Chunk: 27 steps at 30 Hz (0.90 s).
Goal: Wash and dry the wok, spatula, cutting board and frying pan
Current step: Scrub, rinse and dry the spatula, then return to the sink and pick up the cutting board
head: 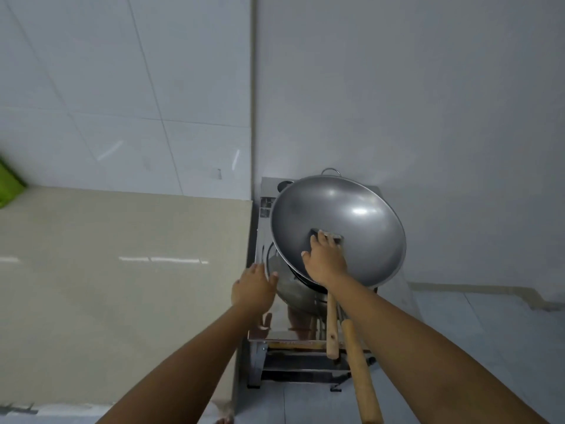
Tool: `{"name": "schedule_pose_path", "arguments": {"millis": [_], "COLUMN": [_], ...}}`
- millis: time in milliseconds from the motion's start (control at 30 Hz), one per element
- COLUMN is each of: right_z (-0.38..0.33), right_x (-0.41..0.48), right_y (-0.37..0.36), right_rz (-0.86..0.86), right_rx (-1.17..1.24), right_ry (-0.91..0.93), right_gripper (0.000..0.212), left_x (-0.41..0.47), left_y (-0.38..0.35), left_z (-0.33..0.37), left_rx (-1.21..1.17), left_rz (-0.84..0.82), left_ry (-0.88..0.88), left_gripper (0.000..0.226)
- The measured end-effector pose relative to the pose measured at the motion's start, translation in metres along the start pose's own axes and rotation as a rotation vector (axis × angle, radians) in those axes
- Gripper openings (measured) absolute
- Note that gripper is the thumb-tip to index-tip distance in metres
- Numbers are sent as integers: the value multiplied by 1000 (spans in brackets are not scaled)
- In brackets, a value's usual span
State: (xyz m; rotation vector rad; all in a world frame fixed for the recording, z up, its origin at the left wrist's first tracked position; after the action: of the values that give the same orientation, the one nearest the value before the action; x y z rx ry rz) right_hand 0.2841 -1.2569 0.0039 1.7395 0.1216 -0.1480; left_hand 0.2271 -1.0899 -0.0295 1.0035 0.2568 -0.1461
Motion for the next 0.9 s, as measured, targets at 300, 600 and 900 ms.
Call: {"name": "schedule_pose_path", "arguments": {"millis": [300, 600, 900], "right_z": [-139, -345, -564], "right_x": [-9, -45, -83], "right_y": [-47, -102, -140], "right_rz": [-214, -388, -420], "right_rx": [-82, -136, -110], "right_ry": [287, 572, 638], "right_gripper": [64, 62, 61], "left_x": [-13, -78, -141], "left_y": [65, 150, 250], "left_z": [-132, -310, -500], "left_rx": [424, 330, 293], "left_rz": [58, 71, 111], "left_ry": [190, 462, 572], "left_gripper": [63, 62, 62]}}
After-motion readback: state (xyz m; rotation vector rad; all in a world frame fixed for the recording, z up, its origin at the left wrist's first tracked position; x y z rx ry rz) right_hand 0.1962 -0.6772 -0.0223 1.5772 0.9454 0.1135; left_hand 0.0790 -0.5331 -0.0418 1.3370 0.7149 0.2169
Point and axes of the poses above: each hand's wrist, its own x-axis towards the middle knuckle, its own y-axis out of the back of the hand, z = x × y, the point moved 10 cm from there along x, towards the middle knuckle
